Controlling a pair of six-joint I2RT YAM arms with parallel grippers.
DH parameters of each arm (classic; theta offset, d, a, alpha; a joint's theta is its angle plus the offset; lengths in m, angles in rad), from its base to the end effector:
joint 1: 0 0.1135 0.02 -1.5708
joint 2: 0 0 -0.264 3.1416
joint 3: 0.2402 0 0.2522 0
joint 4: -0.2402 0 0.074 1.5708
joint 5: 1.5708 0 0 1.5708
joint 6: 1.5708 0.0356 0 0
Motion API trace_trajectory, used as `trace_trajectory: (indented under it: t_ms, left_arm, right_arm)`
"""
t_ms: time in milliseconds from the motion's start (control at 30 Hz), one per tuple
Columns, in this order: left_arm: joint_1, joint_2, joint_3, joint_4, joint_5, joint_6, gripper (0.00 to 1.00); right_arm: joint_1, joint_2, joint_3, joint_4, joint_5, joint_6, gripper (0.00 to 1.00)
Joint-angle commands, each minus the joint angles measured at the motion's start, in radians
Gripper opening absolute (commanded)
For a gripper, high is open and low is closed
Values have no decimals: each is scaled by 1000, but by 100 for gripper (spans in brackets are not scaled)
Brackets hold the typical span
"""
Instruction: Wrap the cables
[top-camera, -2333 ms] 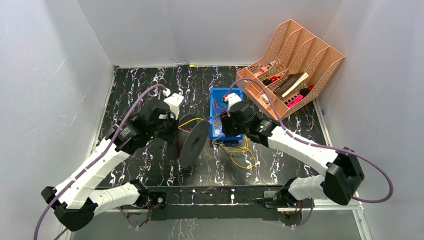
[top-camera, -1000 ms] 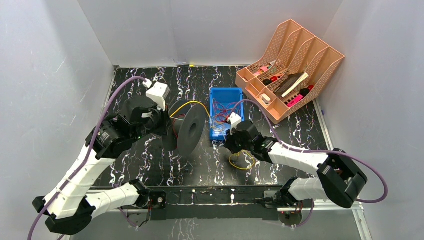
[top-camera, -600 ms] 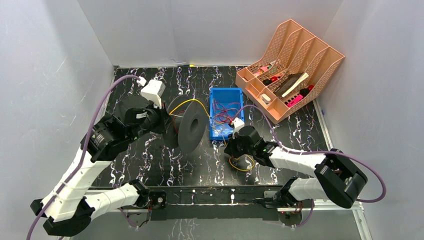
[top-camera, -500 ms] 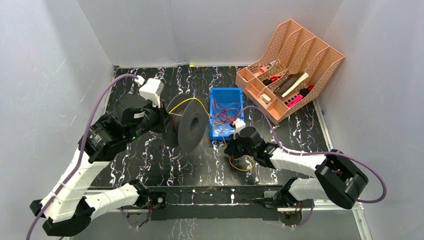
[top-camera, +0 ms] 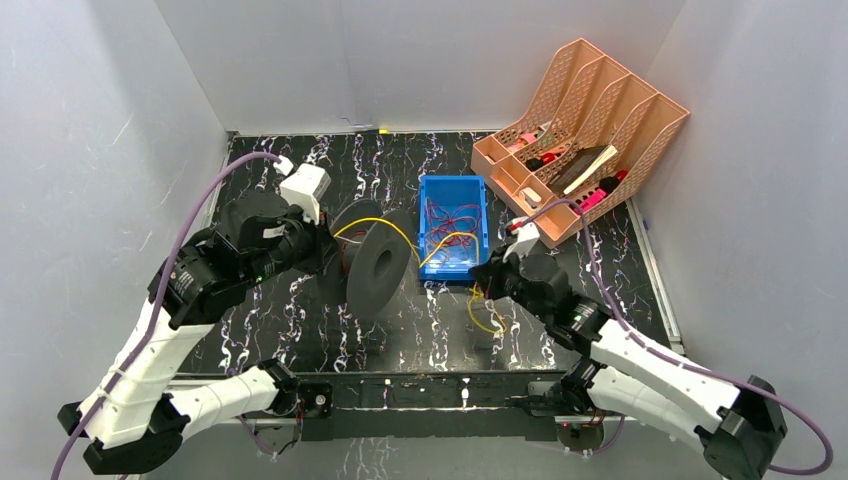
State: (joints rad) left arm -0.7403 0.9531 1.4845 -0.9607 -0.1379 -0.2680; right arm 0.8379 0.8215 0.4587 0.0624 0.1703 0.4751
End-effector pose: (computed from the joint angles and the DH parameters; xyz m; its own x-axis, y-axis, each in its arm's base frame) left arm 0.1120 -0.0957 0.4591 -0.4488 0.0548 -0.8920 0.4739 0.8608 -0.1856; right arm 0.1347 0.1407 0.2437 -0.4616 0.1611 -0.8724 -0.4645 0.7939 0.3924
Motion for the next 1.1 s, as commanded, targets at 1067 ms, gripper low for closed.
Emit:
trace_trajectory:
  t_ms: [1067]
  left_arm:
    - [6, -39, 53, 90, 340, -1, 0]
  right_arm:
    - [-14, -81, -49, -132, 161, 85, 0]
